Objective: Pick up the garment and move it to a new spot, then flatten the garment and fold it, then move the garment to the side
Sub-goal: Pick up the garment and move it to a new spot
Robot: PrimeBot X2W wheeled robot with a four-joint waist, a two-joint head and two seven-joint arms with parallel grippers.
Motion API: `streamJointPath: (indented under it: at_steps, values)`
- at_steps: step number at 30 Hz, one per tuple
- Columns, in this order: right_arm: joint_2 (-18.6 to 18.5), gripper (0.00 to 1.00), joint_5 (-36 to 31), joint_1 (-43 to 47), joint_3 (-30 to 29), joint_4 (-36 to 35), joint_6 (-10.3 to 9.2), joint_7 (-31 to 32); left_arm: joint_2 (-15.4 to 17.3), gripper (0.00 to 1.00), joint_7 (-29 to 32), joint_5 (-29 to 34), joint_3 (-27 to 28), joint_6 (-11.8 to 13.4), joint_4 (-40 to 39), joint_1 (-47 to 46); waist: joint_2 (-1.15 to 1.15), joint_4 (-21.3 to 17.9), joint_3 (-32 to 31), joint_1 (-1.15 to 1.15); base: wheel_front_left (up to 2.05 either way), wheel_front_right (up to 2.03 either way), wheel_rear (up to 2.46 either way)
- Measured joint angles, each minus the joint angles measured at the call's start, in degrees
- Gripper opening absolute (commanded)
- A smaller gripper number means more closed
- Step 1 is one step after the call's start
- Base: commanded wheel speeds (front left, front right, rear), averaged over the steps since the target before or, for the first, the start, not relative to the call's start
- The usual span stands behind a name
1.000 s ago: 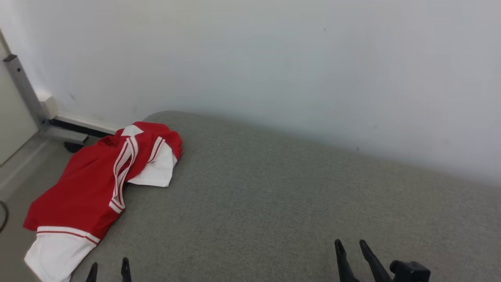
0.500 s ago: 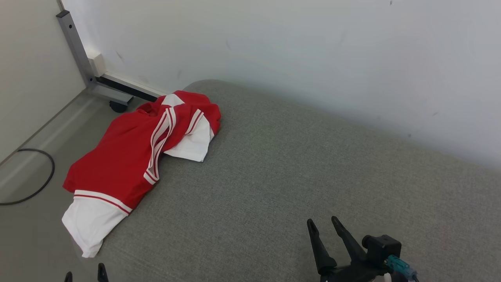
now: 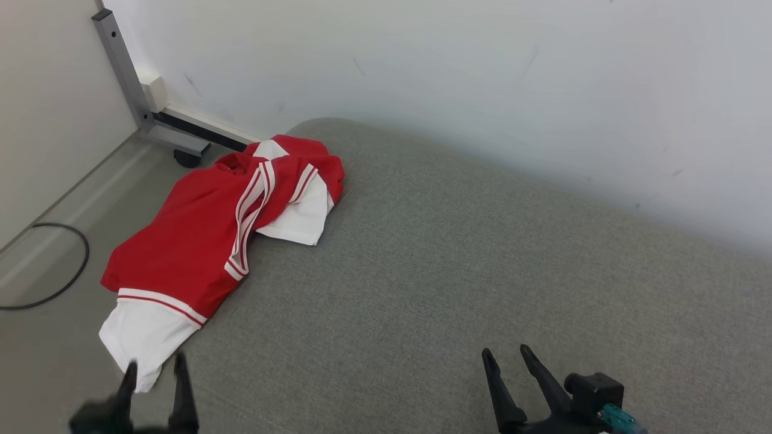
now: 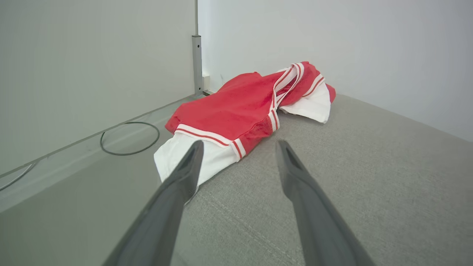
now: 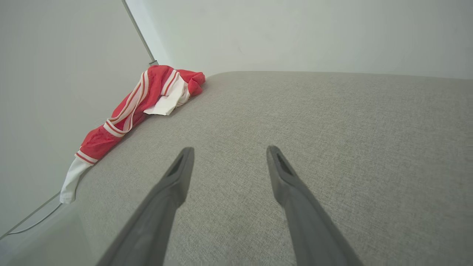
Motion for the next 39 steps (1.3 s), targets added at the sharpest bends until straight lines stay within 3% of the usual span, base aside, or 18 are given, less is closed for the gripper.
streamJointPath:
  at_steps: [7, 11, 18, 25, 29, 33, 34, 35, 36, 39]
  values:
    - [0.03, 1.00, -4.57, 4.34, -2.33, -5.05, 0.00, 2.61, 0.86, 1.00, 7.87, -0.08, -4.12, -2.64, 10.94, -19.26, 0.00, 0.68, 1.87, 0.00, 0.00, 0.00, 0.00]
    - [-0.01, 1.00, -7.54, 6.81, -2.32, -12.17, -0.01, 6.27, 0.41, 1.00, 11.31, -1.26, -4.99, -3.45, 20.13, -28.99, 0.00, 0.58, 4.27, 0.00, 0.00, 0.00, 0.00]
    - [0.01, 1.00, -12.01, 9.99, -1.71, -26.25, 0.00, 13.38, 2.67, 1.00, 16.83, -2.18, -4.78, -3.27, 32.84, -40.43, 0.00, -2.07, 9.84, 0.01, 0.00, 0.00, 0.00]
    - [0.01, 1.00, -13.91, 13.65, -2.11, -36.99, 0.00, 17.59, 5.31, 1.00, 19.73, -2.49, -3.78, 0.38, 41.38, -46.05, 0.01, -6.06, 16.01, 0.01, 0.00, 0.00, 0.00]
    - [-0.01, 1.00, -14.13, 15.01, -2.74, -40.06, 0.00, 18.67, 6.55, 1.00, 21.16, -3.19, -2.75, 2.79, 45.93, -46.56, 0.01, -8.04, 18.98, 0.01, 0.00, 0.00, 0.00]
    - [-0.01, 1.00, -14.04, 15.72, -2.68, -40.83, 0.00, 18.92, 7.00, 1.00, 21.71, -3.74, -2.30, 3.35, 48.92, -47.18, 0.01, -9.93, 20.94, 0.01, 0.00, 0.00, 0.00]
    - [-0.01, 1.00, -13.91, 15.73, -2.60, -40.81, 0.00, 18.91, 7.19, 0.92, 22.50, -3.80, -2.43, 2.91, 49.56, -47.46, 0.01, -10.37, 21.20, 0.01, 0.00, 0.00, 0.00]
    - [-0.01, 1.00, -13.81, 15.69, -2.52, -40.81, 0.00, 18.91, 7.38, 0.38, 22.57, -3.80, -2.61, 2.57, 49.78, -47.68, 0.01, -10.76, 21.39, 0.00, 0.00, 0.00, 0.00]
    - [-0.01, 1.00, -13.47, 15.62, -2.45, -40.76, 0.00, 18.84, 7.82, 0.00, 21.80, -3.74, -2.94, 2.15, 49.71, -47.97, 0.01, -11.08, 21.53, 0.00, 0.00, 0.00, 0.00]
    - [-0.02, 1.00, -12.61, 15.04, -2.05, -39.88, 0.00, 18.18, 8.70, 0.00, 21.06, -3.52, -3.53, 1.09, 49.76, -49.64, 0.01, -11.53, 21.27, 0.01, 0.00, 0.00, 0.00]
